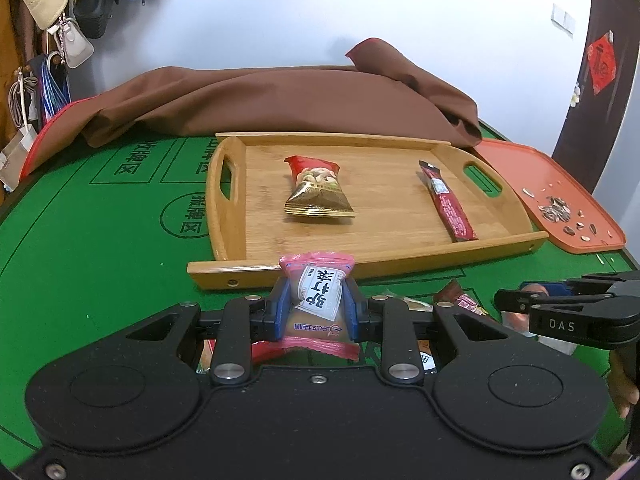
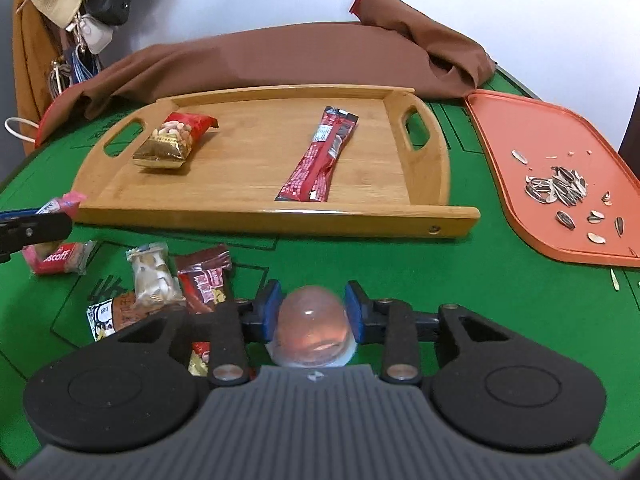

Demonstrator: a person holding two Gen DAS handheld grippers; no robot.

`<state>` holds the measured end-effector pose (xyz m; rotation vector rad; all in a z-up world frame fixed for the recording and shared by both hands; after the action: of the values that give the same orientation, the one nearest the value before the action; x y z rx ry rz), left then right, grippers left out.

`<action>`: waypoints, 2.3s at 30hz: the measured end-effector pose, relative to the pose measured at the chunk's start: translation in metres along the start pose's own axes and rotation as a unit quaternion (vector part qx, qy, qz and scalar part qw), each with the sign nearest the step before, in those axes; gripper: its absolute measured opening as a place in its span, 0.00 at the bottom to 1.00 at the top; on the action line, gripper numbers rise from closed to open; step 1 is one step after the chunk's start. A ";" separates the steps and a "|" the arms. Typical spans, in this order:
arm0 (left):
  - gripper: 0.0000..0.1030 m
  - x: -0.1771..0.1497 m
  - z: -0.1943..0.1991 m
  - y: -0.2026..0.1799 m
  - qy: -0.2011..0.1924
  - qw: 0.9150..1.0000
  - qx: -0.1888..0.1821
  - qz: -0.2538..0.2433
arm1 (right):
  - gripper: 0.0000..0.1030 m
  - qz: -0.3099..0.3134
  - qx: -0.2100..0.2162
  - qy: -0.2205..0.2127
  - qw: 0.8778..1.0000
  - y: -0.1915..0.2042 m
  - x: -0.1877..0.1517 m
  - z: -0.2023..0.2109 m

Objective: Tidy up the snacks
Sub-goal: 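Carry the candy and jelly cup onto the tray and release both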

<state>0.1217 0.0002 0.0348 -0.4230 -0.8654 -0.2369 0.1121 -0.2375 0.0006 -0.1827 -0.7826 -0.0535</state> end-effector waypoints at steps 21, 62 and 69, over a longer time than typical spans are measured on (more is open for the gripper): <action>0.25 -0.001 -0.005 -0.001 0.005 1.000 -0.004 0.003 | 0.56 0.021 -0.032 -0.037 0.999 0.013 -0.027 0.025; 0.25 0.063 -0.088 0.027 0.038 0.998 0.001 0.044 | 0.40 -0.071 -0.036 0.035 0.996 -0.019 0.091 -0.056; 0.25 0.062 -0.105 0.036 0.039 0.997 -0.002 0.060 | 0.40 -0.063 -0.035 0.049 0.996 -0.014 0.089 -0.075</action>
<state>0.2457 -0.0169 0.0128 -0.4645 -0.7605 -0.1431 0.2260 -0.2634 0.0132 -0.1959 -0.6943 -0.2090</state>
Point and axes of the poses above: each gripper's, at about its wrist camera, not at the fingertips, and z roughly against the way its jaws point, y to its left, x to its top, the point moved 2 cm from there along -z, roughly the way its jaws point, and after that the axes turned 15 degrees about -x, right-handed, at the moved point
